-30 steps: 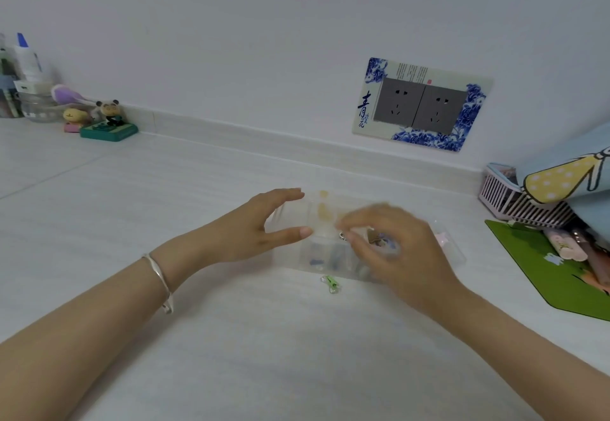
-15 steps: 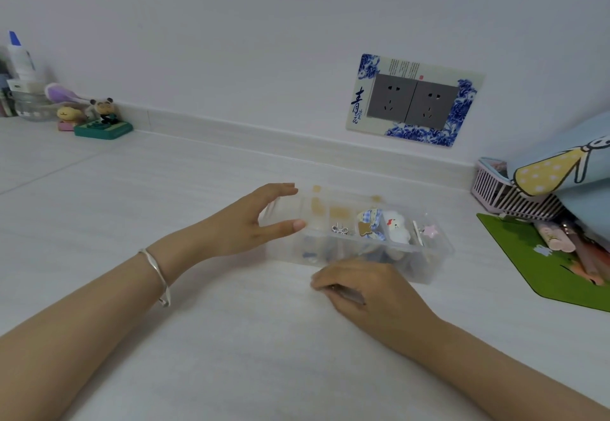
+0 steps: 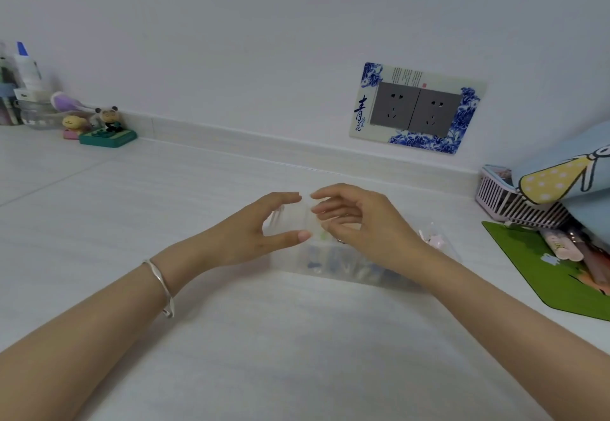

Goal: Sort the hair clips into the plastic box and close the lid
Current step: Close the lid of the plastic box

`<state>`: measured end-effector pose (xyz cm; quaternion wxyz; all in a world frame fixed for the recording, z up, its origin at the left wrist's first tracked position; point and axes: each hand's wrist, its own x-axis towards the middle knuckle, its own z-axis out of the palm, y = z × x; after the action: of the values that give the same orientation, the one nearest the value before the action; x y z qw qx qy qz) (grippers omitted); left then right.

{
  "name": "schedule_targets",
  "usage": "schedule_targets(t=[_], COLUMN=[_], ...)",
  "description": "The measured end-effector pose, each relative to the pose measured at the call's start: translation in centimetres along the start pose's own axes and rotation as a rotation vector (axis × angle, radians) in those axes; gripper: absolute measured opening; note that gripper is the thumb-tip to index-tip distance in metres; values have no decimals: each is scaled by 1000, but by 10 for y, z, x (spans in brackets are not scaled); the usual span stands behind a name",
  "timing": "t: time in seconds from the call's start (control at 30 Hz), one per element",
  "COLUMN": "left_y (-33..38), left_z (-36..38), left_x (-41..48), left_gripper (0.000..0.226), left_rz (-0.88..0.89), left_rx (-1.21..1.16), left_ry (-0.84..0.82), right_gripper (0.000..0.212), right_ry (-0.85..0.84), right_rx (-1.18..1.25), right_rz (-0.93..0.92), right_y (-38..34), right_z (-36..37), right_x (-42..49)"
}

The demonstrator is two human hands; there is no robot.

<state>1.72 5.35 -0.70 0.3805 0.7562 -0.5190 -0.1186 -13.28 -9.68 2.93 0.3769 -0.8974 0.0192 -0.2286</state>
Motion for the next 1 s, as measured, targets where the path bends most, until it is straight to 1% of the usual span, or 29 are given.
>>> schedule_targets(t=[0.07, 0.2, 0.27, 0.3, 0.33, 0.37, 0.43, 0.47, 0.5, 0.53, 0.57, 0.63, 0.73, 0.8, 0.83, 0.9, 0.97, 1.0], left_y=[0, 4, 9, 11, 13, 11, 5, 3, 0, -3, -3, -2, 1, 4, 6, 12, 18, 22], left_z=[-1, 0, 0, 0, 0, -1, -4, -4, -4, -3, -2, 0, 0, 0, -1, -3, -5, -6], left_x=[-1, -1, 1, 3, 4, 8, 16, 20, 25, 29, 32, 36, 41, 44, 45, 47, 48, 48], left_gripper=[83, 81, 85, 86, 86, 86, 89, 94, 100, 102, 97, 86, 89, 86, 88, 92, 88, 84], left_rz=[0, -23, -73, -109, -157, -219, -333, -371, -392, -398, -396, -388, -382, -365, -342, -291, -232, -204], left_rx=[-11, -78, -152, -186, -213, -236, -296, -325, -363, -405, -457, -544, -589, -586, -583, -608, -637, -635], left_ry=[-2, 13, 46, 56, 66, 72, 61, 41, 14, -10, -28, -48, -38, 12, 37, 94, 162, 200], right_gripper=[32, 24, 21, 21, 24, 31, 48, 48, 40, 33, 31, 36, 38, 38, 36, 33, 34, 31], right_ry=[42, 299, 458, 523, 553, 536, 445, 397, 350, 317, 296, 283, 360, 394, 387, 373, 402, 414], right_rx=[-7, 26, 11, 6, 11, 38, 191, 289, 393, 487, 567, 657, 730, 759, 752, 655, 569, 540], right_rz=[-22, -24, 61, 150, 269, 407, 635, 720, 789, 833, 859, 852, 810, 754, 718, 651, 569, 528], right_y=[2, 10, 22, 31, 39, 46, 55, 56, 56, 55, 56, 61, 64, 67, 68, 69, 70, 68], right_z=[-6, -46, -67, -75, -81, -85, -83, -81, -78, -75, -74, -75, -76, -78, -78, -79, -82, -84], right_x=[2, -1, -7, -11, -17, -22, -31, -34, -36, -37, -38, -37, -31, -27, -25, -24, -25, -26])
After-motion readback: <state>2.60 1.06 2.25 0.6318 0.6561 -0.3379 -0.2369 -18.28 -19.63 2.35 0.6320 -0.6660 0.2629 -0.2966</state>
